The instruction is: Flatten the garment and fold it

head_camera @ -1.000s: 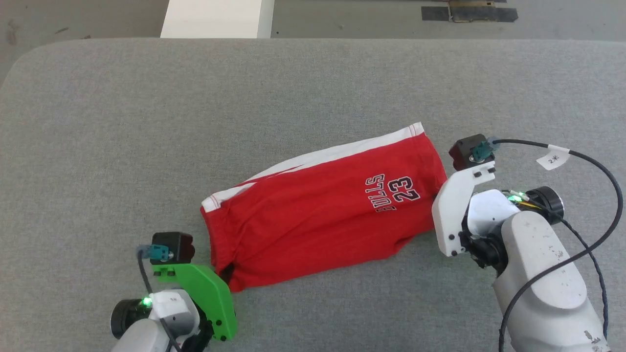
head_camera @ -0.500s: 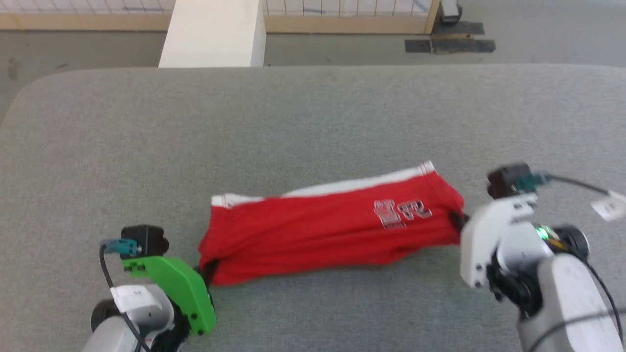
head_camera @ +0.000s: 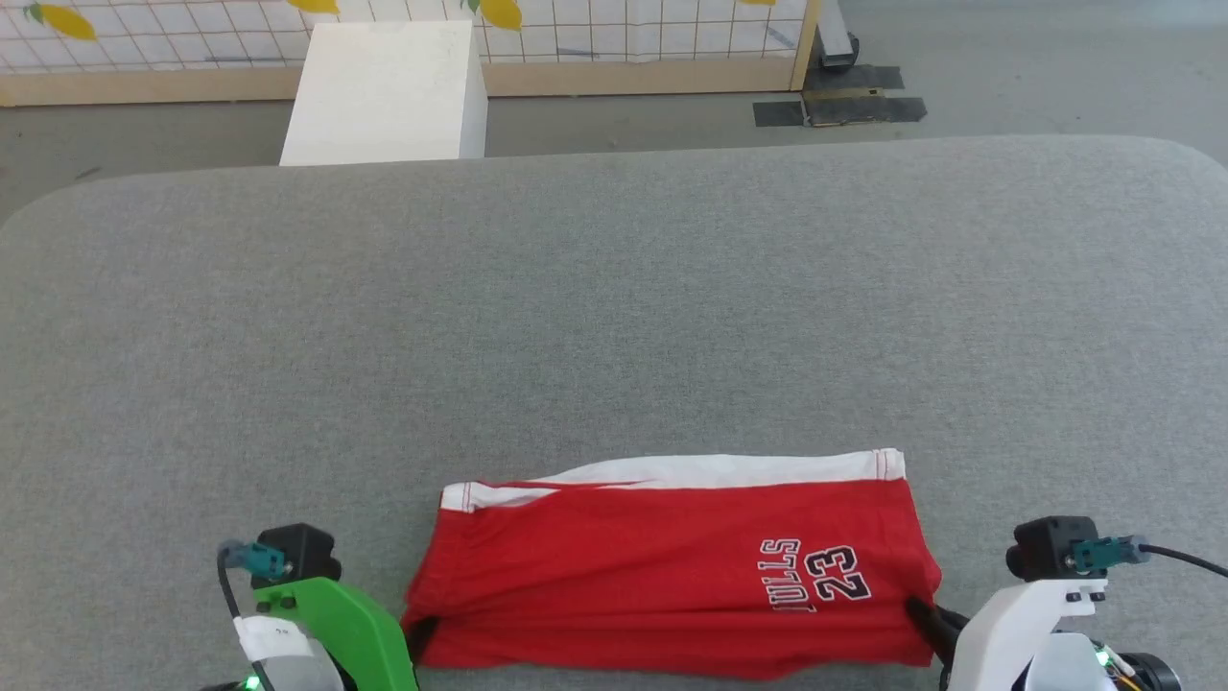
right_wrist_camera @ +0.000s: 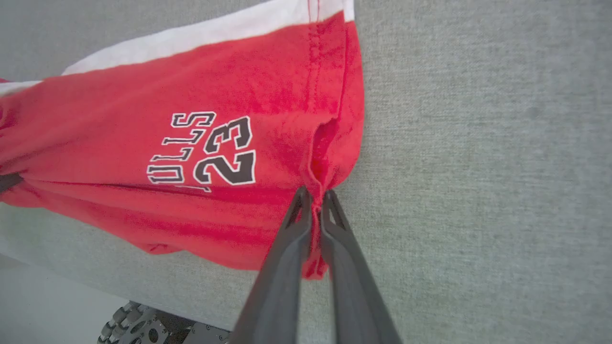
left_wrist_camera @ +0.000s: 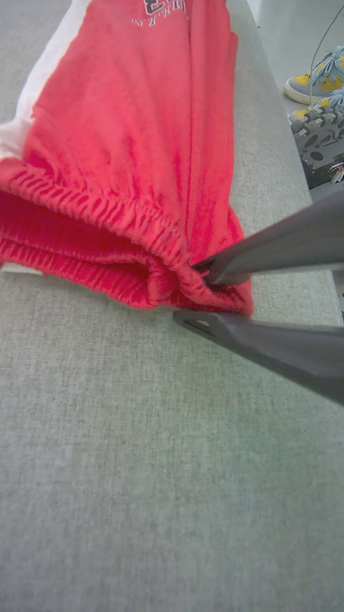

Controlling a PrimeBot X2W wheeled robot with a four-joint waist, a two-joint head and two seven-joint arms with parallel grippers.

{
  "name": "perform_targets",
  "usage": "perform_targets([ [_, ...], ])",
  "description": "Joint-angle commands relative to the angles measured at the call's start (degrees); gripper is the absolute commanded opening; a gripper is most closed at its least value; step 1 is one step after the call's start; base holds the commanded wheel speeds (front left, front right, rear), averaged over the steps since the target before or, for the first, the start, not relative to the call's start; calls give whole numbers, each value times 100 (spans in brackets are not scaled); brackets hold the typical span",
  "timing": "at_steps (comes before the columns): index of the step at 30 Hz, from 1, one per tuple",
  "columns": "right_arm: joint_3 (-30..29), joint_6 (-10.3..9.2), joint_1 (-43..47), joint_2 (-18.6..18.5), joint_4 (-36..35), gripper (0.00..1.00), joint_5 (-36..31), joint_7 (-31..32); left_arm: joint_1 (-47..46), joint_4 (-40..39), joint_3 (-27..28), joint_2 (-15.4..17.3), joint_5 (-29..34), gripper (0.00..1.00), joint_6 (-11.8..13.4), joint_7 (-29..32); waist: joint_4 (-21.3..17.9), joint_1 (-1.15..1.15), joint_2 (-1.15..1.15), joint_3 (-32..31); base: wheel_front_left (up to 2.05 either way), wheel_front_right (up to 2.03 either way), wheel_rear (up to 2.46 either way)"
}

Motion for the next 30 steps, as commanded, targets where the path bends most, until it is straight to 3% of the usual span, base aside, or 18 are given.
perform_targets([
  [1,8,-12,48,-32,18,100,23,-60,93,3,64,103,-46,100,77,17,-27,0,0,-29,0,0,0],
  [8,-121,-12,9,-32,-172,100,215,-248,245,-552,314,250,-130,100,237,12,-91,0,0,-145,0,0,0],
  [16,-394,-12,-486,-32,-396,100,-351,103,190,-1228,1082,391,159,100,445,-948,-136,0,0,-187,0,0,0],
  [20,-246,-12,-821,-32,-141,100,-739,395,41,-1176,1260,377,680,100,165,-2157,-108,0,0,-135,0,0,0],
  [25,-48,-12,-1137,-61,327,100,-1114,551,-177,-836,1209,305,1553,100,-271,-4094,2,0,0,26,0,0,0],
  [30,100,-12,-1346,-54,785,100,-1321,565,-345,-522,1071,138,2132,100,-460,-4723,108,0,0,188,0,0,0],
])
